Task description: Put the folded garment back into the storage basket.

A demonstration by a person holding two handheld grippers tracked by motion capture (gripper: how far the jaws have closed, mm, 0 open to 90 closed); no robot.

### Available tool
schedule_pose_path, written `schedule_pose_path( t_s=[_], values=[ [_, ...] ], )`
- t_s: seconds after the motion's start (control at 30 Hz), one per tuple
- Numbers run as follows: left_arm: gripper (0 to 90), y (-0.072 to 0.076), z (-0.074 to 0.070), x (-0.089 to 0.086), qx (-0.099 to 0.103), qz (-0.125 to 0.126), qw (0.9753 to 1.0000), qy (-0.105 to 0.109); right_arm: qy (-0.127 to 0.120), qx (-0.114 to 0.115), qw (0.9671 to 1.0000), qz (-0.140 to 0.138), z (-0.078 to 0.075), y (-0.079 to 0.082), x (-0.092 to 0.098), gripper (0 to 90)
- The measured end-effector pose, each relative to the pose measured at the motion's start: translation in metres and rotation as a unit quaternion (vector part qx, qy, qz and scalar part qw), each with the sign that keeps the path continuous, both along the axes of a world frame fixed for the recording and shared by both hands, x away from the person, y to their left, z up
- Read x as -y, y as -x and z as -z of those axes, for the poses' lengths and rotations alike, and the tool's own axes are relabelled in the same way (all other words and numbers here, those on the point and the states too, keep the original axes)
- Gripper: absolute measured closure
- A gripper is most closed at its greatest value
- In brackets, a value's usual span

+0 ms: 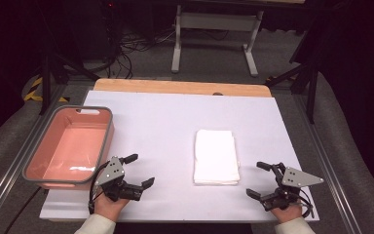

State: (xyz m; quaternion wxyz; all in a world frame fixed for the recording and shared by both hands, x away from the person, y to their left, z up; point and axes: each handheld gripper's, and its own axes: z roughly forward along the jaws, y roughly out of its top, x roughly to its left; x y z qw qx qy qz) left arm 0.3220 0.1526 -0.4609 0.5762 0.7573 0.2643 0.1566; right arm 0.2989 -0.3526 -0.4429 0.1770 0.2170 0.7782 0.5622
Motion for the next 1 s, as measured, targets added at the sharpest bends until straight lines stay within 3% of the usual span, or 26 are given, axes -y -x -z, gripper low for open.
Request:
schedule_pose_path(
  t_s=[0.2,0.33,0.43,0.7,1.0],
  values=[
    [3.4,0.001,-0.004,-0.001,-0.001,0.002,1.0,-0.007,0.0,-0.003,1.0,-0.001,0.0,0.0,0.0,1.4],
    [2.7,0.004,-0.008,-0.002,-0.003,-0.019,0.9997,0.015,0.002,-0.005,1.0,-0.002,0.0,0.0,0.0,1.5],
    [4.2,0.006,-0.01,-0.003,-0.002,-0.017,0.9995,0.027,0.003,-0.006,1.0,-0.002,0.0,0.0,-0.001,1.4],
    [3.6,0.003,-0.014,0.002,-0.011,-0.006,0.9999,0.008,0.007,-0.01,0.9999,-0.003,0.0,-0.001,-0.001,1.5],
    [3.9,-0.002,-0.022,0.012,0.0,0.006,0.9996,-0.029,0.008,-0.013,0.9999,-0.002,0.0,-0.001,-0.001,1.8]
  ],
)
